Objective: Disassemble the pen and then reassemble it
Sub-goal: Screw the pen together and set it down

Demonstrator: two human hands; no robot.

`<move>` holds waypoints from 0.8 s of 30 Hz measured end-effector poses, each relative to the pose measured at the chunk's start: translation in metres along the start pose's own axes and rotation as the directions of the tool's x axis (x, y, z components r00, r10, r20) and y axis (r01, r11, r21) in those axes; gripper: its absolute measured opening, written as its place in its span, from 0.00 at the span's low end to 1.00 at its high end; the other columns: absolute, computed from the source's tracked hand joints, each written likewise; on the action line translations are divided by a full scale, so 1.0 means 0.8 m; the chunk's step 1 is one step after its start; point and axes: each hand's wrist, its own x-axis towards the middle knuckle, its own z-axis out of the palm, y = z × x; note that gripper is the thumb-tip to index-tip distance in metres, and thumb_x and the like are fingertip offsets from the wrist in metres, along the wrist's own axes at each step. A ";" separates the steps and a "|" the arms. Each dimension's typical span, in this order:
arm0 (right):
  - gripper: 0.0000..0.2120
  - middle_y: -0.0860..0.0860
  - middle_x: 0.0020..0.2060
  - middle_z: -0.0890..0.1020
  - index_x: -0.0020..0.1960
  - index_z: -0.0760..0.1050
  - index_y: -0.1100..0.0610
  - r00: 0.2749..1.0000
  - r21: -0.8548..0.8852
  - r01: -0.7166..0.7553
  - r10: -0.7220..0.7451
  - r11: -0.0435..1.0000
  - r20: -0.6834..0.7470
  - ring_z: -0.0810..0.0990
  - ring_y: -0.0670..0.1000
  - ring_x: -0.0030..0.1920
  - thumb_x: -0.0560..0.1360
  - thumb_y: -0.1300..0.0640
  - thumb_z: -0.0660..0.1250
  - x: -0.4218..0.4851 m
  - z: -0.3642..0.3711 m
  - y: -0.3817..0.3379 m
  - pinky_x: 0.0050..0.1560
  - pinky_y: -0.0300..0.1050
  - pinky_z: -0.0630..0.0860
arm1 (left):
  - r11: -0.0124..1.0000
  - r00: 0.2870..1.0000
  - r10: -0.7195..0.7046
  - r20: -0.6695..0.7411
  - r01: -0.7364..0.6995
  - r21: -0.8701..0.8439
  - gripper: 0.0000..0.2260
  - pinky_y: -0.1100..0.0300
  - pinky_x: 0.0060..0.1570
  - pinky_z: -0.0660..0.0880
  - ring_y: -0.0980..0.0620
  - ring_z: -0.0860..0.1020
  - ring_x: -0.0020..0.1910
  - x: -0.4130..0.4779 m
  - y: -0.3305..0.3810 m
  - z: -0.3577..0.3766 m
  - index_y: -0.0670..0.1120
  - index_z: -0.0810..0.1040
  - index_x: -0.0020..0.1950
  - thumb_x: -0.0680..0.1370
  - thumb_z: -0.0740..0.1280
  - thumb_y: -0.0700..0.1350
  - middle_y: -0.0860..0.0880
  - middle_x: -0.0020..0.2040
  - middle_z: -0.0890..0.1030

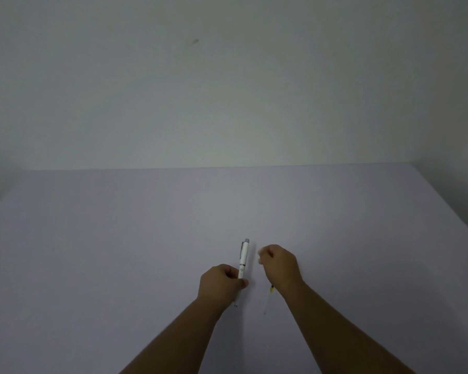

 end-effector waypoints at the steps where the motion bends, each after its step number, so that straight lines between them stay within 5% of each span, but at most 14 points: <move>1: 0.13 0.56 0.47 0.83 0.51 0.77 0.61 0.999 -0.118 -0.007 0.001 0.993 -0.050 0.78 0.53 0.44 0.79 0.56 0.57 -0.002 0.001 0.007 0.44 0.43 0.74 | 1.000 1.000 -0.007 -0.009 0.007 0.019 0.08 0.52 0.47 0.81 0.50 0.79 0.38 0.002 -0.005 0.003 0.47 0.80 0.44 0.68 0.75 0.46 0.50 0.38 0.80; 4: 0.11 0.58 0.47 0.82 0.51 0.74 0.63 0.994 -0.311 -0.075 0.046 0.947 -0.102 0.80 0.55 0.46 0.77 0.59 0.56 -0.011 0.005 0.032 0.43 0.44 0.76 | 0.999 0.999 -0.013 -0.049 0.015 0.050 0.09 0.56 0.44 0.81 0.52 0.80 0.39 0.007 -0.017 0.012 0.49 0.78 0.45 0.68 0.75 0.47 0.52 0.39 0.79; 13: 0.10 0.57 0.50 0.82 0.53 0.74 0.62 0.993 -0.322 -0.121 0.118 0.939 -0.028 0.81 0.55 0.50 0.77 0.57 0.60 -0.017 0.021 0.060 0.46 0.45 0.78 | 0.997 0.993 -0.049 -0.107 0.055 0.052 0.11 0.73 0.18 0.66 0.60 0.74 0.34 0.013 -0.033 0.037 0.49 0.73 0.46 0.70 0.74 0.47 0.55 0.37 0.76; 24: 0.10 0.55 0.50 0.83 0.53 0.75 0.58 0.998 -0.332 -0.044 0.059 0.942 0.034 0.81 0.54 0.50 0.76 0.53 0.63 -0.006 0.038 0.047 0.46 0.44 0.76 | 0.996 0.989 -0.068 -0.132 0.075 0.053 0.10 0.73 0.20 0.65 0.61 0.75 0.32 0.015 -0.032 0.042 0.51 0.73 0.42 0.69 0.74 0.48 0.56 0.35 0.76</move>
